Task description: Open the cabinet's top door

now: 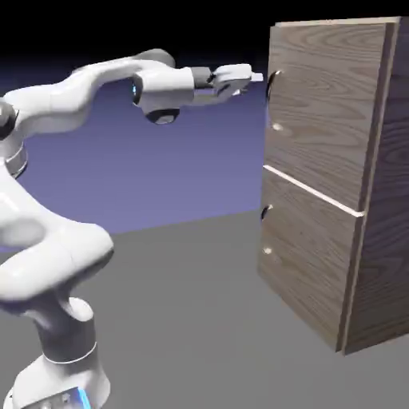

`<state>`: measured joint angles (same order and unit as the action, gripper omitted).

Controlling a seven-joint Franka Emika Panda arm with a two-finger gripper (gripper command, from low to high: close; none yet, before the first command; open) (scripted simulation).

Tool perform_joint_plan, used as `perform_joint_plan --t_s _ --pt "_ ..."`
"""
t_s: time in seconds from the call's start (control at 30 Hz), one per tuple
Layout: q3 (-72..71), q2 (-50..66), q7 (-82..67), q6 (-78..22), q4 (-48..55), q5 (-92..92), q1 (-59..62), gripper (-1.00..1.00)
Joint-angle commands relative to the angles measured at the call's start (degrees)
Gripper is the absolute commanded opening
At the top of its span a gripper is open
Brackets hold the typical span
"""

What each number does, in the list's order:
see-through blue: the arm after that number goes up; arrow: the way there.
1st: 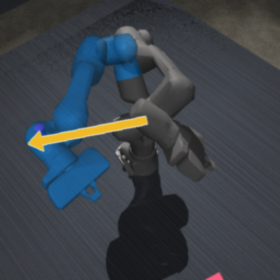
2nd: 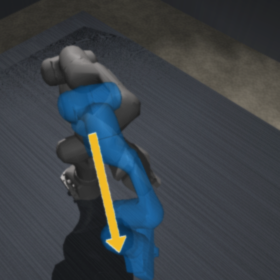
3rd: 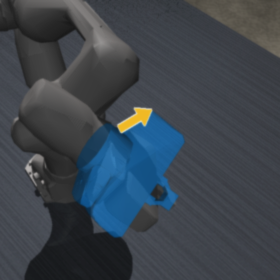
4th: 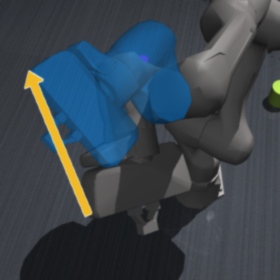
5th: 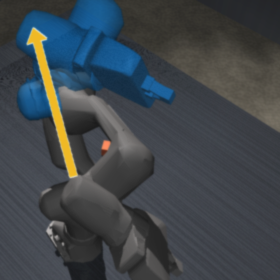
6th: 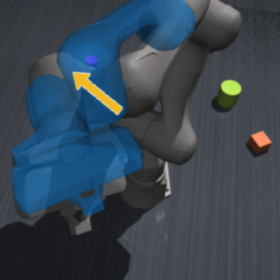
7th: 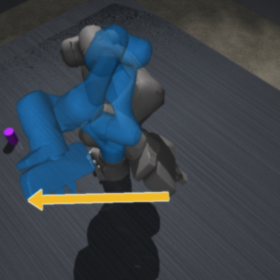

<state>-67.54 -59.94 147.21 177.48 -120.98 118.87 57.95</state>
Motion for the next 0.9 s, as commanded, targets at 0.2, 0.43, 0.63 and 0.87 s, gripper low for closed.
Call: perform_joint_plan --t_s 0.2,0.43,0.63,0.87 --pt "-6.5 -1.9 8.0 -0.6 5.9 8.9 8.4 0.0" --pt "-5.7 -3.7 6.3 -6.2 6.2 12.0 11.0 -1.0" --pt "3.0 -6.7 -0.3 -18.4 -6.3 16.2 0.7 -1.0" --pt "14.9 -8.5 -6.3 -32.9 -20.8 14.0 -12.0 -1.0"
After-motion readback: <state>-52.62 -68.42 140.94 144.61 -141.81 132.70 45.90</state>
